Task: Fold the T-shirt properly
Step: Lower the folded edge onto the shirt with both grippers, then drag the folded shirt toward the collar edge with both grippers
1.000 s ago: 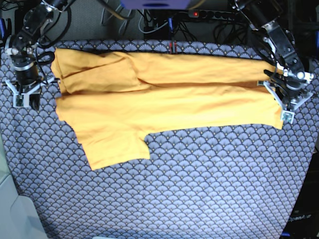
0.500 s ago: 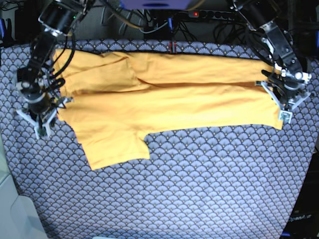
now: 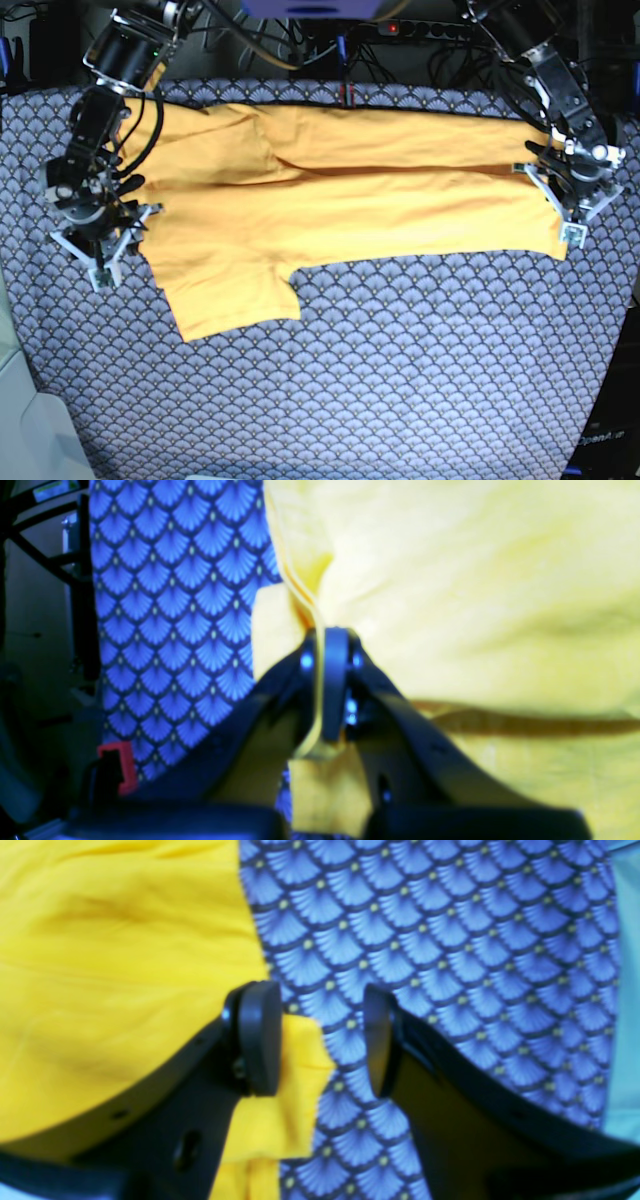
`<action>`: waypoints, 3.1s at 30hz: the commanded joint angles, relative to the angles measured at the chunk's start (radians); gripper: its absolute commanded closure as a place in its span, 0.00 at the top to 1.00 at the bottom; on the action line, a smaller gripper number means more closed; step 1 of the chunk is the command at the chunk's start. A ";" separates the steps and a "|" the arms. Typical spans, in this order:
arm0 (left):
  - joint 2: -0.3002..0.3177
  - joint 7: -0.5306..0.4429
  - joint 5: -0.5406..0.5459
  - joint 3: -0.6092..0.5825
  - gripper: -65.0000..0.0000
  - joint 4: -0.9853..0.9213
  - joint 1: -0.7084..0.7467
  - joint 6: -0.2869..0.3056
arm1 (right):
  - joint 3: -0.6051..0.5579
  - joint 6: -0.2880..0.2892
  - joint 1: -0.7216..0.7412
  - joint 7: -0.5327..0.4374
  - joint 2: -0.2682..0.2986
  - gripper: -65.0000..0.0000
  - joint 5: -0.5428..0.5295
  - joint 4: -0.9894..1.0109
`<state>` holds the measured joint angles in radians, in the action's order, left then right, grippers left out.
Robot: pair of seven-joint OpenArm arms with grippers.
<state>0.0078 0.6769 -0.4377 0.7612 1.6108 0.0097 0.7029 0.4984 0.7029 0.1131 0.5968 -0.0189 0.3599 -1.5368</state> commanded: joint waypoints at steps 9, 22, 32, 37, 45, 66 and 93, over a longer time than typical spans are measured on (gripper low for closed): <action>0.011 -0.019 0.006 -0.001 0.00 0.015 -0.026 -0.007 | 0.007 -0.005 0.000 -0.016 -0.014 0.43 -0.008 0.019; 0.011 -0.019 0.006 -0.001 0.00 0.015 -0.029 -0.007 | 0.009 -0.005 -0.026 -0.016 -0.017 0.42 -0.008 0.040; 0.004 -0.019 0.006 -0.001 0.00 0.016 -0.024 -0.007 | 0.000 -0.005 -0.042 -0.021 -0.017 0.00 -0.006 0.042; 0.004 -0.019 0.006 -0.001 0.00 0.027 -0.023 -0.007 | 0.000 -0.005 -0.042 -0.021 -0.014 0.00 -0.006 0.005; 0.004 -0.019 0.006 -0.001 0.00 0.029 -0.021 -0.007 | 0.001 -0.005 -0.102 -0.018 -0.017 0.00 -0.009 -0.187; 0.014 -0.007 -0.002 0.001 0.00 0.125 0.016 -0.006 | 0.007 -0.005 -0.277 -0.028 -0.059 0.00 -0.042 -0.233; 0.079 0.086 0.004 0.001 0.00 0.136 0.045 -0.006 | 0.001 -0.005 -0.488 -0.065 -0.036 0.00 -0.195 -0.385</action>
<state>0.0746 0.7715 -0.4259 0.7574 1.7336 0.0597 0.7074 0.4946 0.7063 -0.3790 0.5560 -0.0612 0.1772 -1.9030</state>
